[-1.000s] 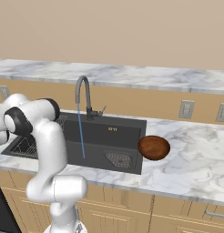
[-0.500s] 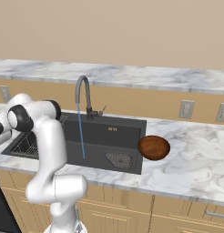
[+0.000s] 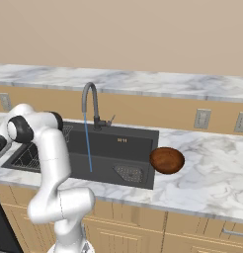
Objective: Rinse each bowl for a few seconds and place them down in the sink or on the counter.
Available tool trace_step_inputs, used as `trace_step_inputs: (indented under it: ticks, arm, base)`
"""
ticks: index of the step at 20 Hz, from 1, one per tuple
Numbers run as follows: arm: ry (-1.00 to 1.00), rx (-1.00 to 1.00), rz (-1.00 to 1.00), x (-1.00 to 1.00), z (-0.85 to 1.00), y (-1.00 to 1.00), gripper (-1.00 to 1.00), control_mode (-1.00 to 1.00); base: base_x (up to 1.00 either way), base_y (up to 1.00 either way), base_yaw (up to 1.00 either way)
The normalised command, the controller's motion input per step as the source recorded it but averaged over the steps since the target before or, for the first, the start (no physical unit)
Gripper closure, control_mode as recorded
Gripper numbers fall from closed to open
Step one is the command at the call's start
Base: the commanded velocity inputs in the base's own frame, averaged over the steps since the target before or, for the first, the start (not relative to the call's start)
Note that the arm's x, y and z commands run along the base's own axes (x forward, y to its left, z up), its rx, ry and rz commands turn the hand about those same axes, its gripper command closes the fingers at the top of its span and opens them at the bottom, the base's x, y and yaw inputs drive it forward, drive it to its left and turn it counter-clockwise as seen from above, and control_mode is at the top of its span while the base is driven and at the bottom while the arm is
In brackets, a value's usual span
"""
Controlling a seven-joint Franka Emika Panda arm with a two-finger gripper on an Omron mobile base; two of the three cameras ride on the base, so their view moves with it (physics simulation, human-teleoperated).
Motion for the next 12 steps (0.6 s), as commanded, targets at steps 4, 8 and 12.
trace_step_inputs:
  ticks: [4,8,12]
  arm:
    - [0.02,0.0,-0.01,0.07,-0.13,0.1,-1.0,-1.0]
    - [0.02,0.0,-0.01,0.07,-0.13,0.1,-1.0,-1.0]
    - [0.01,0.0,0.0,0.13,-0.11,0.11,-1.0,-1.0]
  base:
    - [0.0,0.0,0.0]
    - [0.0,0.0,0.0]
    - [0.0,0.0,0.0]
